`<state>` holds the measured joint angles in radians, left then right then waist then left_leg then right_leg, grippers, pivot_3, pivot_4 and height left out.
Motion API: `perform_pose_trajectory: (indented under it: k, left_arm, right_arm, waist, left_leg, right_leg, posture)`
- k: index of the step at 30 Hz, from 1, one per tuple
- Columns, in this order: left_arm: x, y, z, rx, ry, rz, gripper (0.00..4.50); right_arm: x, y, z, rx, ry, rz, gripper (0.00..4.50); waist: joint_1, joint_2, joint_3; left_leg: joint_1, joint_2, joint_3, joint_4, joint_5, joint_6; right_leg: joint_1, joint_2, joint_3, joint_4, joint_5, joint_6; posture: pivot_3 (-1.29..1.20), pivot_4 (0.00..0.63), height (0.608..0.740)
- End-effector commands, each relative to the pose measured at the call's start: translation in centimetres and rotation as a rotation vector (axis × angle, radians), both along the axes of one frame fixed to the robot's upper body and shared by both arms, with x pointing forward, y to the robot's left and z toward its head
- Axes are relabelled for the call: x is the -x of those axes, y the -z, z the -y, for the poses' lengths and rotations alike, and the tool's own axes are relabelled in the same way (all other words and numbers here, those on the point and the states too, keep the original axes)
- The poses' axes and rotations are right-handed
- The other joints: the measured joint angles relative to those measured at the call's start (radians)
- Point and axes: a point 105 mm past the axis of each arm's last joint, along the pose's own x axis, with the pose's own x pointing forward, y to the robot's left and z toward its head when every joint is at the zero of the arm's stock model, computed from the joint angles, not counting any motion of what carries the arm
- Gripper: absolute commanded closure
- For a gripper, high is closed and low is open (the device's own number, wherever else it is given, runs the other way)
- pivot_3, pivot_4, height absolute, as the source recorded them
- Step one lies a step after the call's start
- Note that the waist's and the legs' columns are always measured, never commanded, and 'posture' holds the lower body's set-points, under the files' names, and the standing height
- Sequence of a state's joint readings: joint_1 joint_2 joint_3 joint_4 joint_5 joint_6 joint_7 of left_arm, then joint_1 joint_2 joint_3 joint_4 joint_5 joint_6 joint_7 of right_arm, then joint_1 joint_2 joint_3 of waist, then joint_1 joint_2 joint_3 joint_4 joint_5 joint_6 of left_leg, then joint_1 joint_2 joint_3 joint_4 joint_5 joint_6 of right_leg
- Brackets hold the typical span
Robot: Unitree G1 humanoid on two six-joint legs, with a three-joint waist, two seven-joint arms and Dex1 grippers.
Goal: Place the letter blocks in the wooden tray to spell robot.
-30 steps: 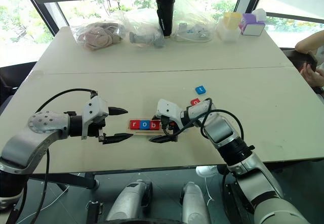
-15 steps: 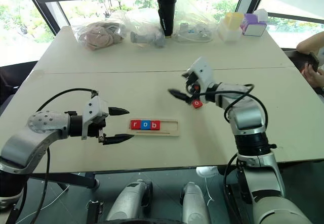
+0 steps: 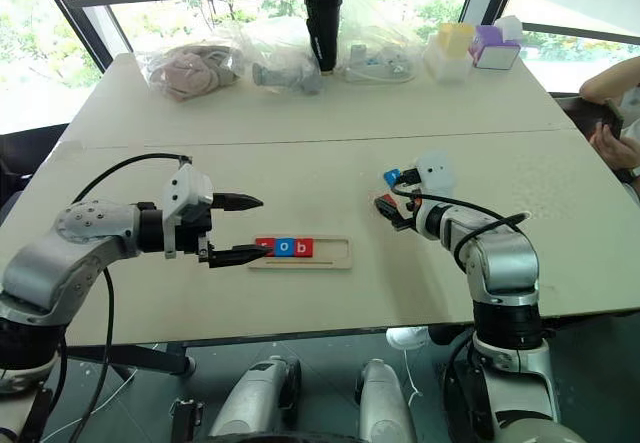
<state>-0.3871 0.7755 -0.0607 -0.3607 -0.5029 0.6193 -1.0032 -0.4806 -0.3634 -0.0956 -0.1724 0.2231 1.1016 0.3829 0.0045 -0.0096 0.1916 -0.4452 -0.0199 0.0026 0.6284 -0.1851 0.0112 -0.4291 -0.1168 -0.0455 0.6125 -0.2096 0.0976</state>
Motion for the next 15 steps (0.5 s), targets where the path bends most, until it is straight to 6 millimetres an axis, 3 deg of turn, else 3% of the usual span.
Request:
perform_pose_trajectory:
  k: [1, 5, 7, 11, 12, 15]
  left_arm:
    - [-0.1, -0.6, 0.1, -0.006, 0.013, 0.045, 0.00]
    - [0.1, -0.4, 0.1, -0.008, 0.009, 0.046, 0.00]
    - [0.2, -0.3, 0.1, -0.009, 0.006, 0.043, 0.00]
    - [0.5, -0.2, -0.2, -0.017, 0.006, 0.040, 0.00]
    - [0.6, -0.3, -0.1, -0.018, 0.009, 0.042, 0.00]
    - [0.3, -0.7, 0.1, -0.007, 0.009, 0.070, 0.00]
  right_arm:
    - [-0.8, -0.6, -1.1, 0.011, -0.018, 0.035, 0.08]
    - [-1.5, 0.9, -0.9, 0.063, 0.006, 0.005, 0.08]
    - [-1.8, 0.7, -0.9, 0.076, 0.005, 0.015, 0.87]
    - [-1.9, -0.1, -0.9, 0.090, 0.010, 0.036, 3.04]
    - [-1.9, -0.2, -0.8, 0.093, 0.013, 0.036, 3.34]
    - [-1.8, -1.0, -0.2, 0.099, 0.042, 0.056, 3.32]
  waist:
    - [0.000, 0.000, 0.000]
    - [-0.001, 0.000, 0.000]
    - [-0.002, 0.000, 0.000]
    - [-0.003, 0.000, 0.000]
    - [-0.003, 0.000, 0.000]
    - [-0.003, 0.000, 0.000]
  left_leg:
    - [0.000, 0.000, 0.000, 0.000, 0.000, 0.000]
    - [0.000, 0.000, 0.000, 0.000, 0.000, 0.000]
    - [0.001, 0.000, 0.000, 0.000, 0.000, 0.000]
    - [0.001, 0.000, 0.000, 0.000, 0.000, 0.000]
    - [0.001, 0.000, 0.000, 0.000, 0.000, 0.000]
    - [0.001, 0.000, 0.000, -0.001, 0.000, 0.000]
  right_leg:
    - [0.000, 0.000, 0.000, 0.000, 0.000, 0.000]
    - [0.000, 0.000, 0.000, 0.000, 0.000, 0.000]
    - [0.001, 0.000, 0.000, 0.000, 0.000, 0.000]
    - [0.000, 0.000, 0.000, 0.000, 0.000, 0.000]
    - [0.000, 0.000, 0.000, 0.000, 0.000, 0.000]
    - [0.000, 0.000, 0.000, 0.000, 0.000, 0.000]
  posture:
    - [0.00, 0.150, 0.740]
    - [0.00, 0.150, 0.740]
    - [0.00, 0.150, 0.740]
    - [0.00, 0.150, 0.740]
    - [0.00, 0.150, 0.740]
    - [0.00, 0.150, 0.740]
